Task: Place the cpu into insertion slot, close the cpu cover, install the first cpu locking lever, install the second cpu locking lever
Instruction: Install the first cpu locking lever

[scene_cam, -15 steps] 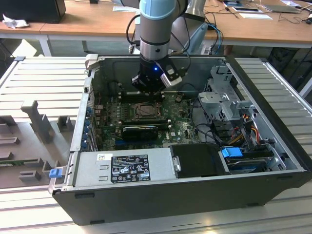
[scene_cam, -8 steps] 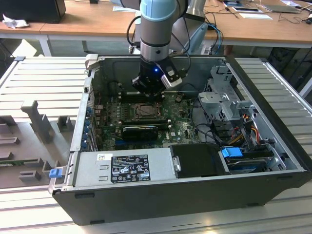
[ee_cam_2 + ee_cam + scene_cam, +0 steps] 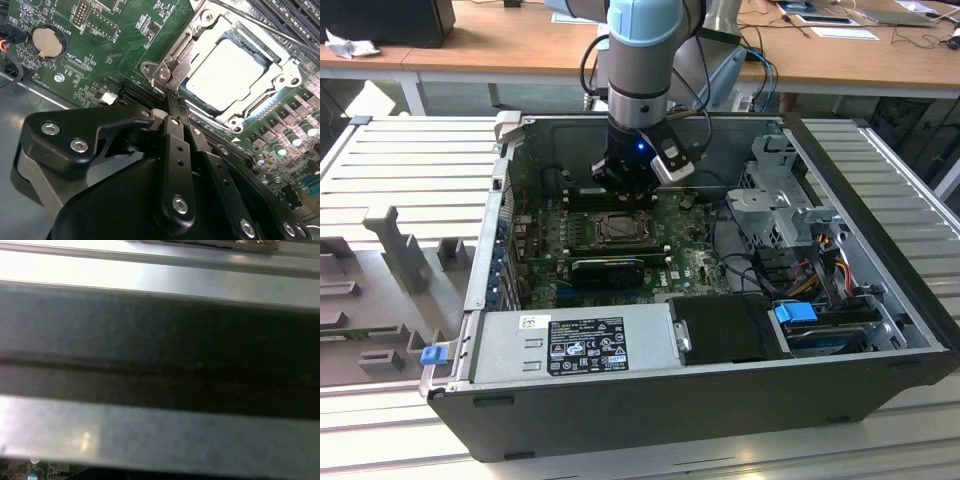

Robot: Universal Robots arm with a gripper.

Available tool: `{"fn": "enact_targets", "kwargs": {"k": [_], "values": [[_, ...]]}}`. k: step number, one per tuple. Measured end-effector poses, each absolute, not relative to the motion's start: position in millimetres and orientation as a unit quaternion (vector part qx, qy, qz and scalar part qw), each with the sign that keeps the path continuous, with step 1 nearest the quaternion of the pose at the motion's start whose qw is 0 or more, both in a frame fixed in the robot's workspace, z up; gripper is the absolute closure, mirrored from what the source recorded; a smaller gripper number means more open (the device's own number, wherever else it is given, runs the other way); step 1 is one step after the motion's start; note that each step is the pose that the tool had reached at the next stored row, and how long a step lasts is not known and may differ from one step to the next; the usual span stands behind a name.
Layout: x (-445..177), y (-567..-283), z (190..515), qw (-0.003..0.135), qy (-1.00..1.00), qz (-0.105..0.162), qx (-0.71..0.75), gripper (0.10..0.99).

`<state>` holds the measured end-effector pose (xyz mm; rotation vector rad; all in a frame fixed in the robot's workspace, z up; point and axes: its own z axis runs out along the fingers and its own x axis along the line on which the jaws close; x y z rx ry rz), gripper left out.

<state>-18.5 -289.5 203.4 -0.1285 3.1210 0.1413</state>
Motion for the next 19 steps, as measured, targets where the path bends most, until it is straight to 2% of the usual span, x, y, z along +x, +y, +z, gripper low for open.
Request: {"fn": "enact_targets", "kwargs": {"k": [10, 14, 19], "values": [[-18.4, -289.5, 201.0, 0.008, 0.998, 0.050, -0.041, 0.980], [-18.4, -289.5, 215.9, 0.007, 0.998, 0.047, -0.041, 0.980], [-18.4, -293.0, 216.8, 0.008, 0.998, 0.047, -0.041, 0.980]]}}
